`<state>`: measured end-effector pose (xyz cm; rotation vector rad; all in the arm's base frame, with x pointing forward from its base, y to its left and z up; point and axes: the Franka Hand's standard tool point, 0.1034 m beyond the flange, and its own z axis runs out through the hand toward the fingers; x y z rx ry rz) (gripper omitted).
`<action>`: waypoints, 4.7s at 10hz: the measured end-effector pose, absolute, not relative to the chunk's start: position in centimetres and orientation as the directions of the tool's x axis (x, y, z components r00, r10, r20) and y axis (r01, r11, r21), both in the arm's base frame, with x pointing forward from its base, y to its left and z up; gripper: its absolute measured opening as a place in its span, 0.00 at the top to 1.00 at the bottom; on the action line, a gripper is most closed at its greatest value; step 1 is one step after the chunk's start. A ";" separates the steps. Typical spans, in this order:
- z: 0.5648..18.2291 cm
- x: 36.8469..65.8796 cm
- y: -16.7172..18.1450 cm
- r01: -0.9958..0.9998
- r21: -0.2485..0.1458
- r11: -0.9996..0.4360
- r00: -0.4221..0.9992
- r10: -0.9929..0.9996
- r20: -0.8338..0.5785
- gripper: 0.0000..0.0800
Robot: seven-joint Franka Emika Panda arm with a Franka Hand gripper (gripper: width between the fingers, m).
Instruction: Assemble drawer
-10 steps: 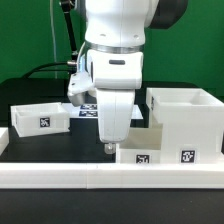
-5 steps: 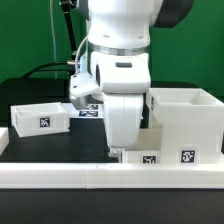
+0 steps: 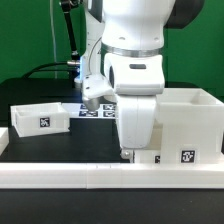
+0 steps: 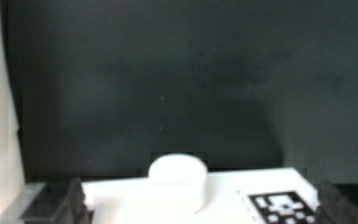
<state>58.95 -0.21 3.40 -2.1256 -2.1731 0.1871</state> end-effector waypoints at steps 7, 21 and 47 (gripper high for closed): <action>2.4 56.4 -0.7 0.982 -0.187 -0.012 0.008 1.000 -0.020 0.19; 4.8 58.2 1.3 0.982 -0.191 -0.012 0.005 0.999 -0.036 0.19; 8.3 49.7 -7.6 0.953 -0.065 -0.296 0.294 0.955 -0.044 0.19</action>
Offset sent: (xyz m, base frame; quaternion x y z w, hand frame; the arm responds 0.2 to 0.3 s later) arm -0.0287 -0.0210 0.0044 -0.0018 -0.0196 0.0136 0.9997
